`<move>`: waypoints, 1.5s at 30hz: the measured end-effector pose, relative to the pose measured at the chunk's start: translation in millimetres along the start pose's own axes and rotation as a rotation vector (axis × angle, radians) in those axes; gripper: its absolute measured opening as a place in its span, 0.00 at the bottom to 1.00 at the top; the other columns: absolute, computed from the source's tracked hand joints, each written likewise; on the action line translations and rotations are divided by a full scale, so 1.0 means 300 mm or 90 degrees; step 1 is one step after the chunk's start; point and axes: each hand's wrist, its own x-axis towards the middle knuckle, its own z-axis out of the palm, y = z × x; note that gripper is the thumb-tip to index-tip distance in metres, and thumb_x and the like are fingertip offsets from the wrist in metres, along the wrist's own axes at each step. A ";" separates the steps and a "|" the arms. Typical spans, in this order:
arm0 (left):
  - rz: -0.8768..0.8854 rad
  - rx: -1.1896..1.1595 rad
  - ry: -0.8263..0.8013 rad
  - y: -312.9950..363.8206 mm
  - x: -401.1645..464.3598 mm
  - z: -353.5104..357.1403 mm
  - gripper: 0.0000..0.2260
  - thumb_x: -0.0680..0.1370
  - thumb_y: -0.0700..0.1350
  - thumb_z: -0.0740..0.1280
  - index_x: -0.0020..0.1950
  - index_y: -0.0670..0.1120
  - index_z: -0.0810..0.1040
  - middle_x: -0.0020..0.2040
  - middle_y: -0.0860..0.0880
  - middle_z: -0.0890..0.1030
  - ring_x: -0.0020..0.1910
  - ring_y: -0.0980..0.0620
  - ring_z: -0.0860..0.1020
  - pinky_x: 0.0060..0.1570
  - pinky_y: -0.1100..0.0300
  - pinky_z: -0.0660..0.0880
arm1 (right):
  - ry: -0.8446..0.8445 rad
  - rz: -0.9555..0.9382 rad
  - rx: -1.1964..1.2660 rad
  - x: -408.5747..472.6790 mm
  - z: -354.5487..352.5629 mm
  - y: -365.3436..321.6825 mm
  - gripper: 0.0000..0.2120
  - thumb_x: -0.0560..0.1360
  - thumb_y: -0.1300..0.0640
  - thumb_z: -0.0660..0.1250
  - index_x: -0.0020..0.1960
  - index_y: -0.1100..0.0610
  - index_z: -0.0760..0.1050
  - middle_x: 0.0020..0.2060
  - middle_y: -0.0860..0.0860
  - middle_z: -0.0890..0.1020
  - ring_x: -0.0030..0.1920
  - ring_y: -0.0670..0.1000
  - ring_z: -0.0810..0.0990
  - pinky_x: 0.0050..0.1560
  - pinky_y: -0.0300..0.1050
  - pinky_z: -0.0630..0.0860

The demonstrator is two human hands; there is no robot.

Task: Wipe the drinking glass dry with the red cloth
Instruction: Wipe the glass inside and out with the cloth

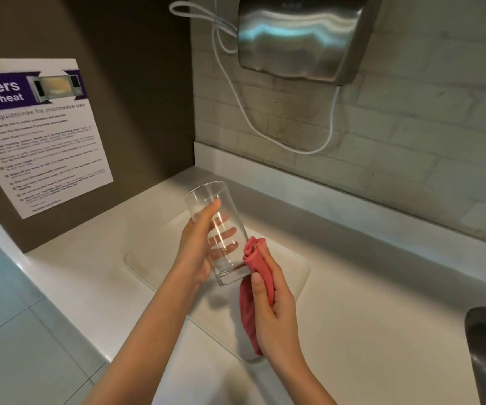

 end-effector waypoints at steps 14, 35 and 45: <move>-0.294 -0.409 0.002 -0.096 0.041 0.095 0.29 0.72 0.63 0.62 0.52 0.36 0.75 0.37 0.35 0.84 0.36 0.39 0.83 0.37 0.48 0.78 | 0.124 -0.115 -0.114 0.111 0.002 -0.043 0.20 0.80 0.68 0.57 0.68 0.52 0.69 0.68 0.54 0.73 0.68 0.48 0.69 0.68 0.38 0.65; -0.284 -0.348 0.093 -0.105 0.086 0.082 0.27 0.76 0.62 0.55 0.63 0.41 0.71 0.44 0.40 0.81 0.44 0.45 0.78 0.40 0.54 0.77 | -0.122 -0.401 -0.446 0.181 -0.061 0.038 0.25 0.69 0.79 0.66 0.64 0.66 0.71 0.66 0.59 0.72 0.69 0.56 0.66 0.70 0.58 0.61; -0.314 -0.446 0.028 -0.108 0.095 0.094 0.31 0.73 0.64 0.60 0.56 0.36 0.74 0.51 0.37 0.79 0.48 0.39 0.78 0.42 0.46 0.75 | -0.060 -0.339 -0.409 0.207 -0.086 0.023 0.21 0.72 0.77 0.62 0.64 0.67 0.71 0.66 0.59 0.70 0.69 0.62 0.66 0.72 0.48 0.59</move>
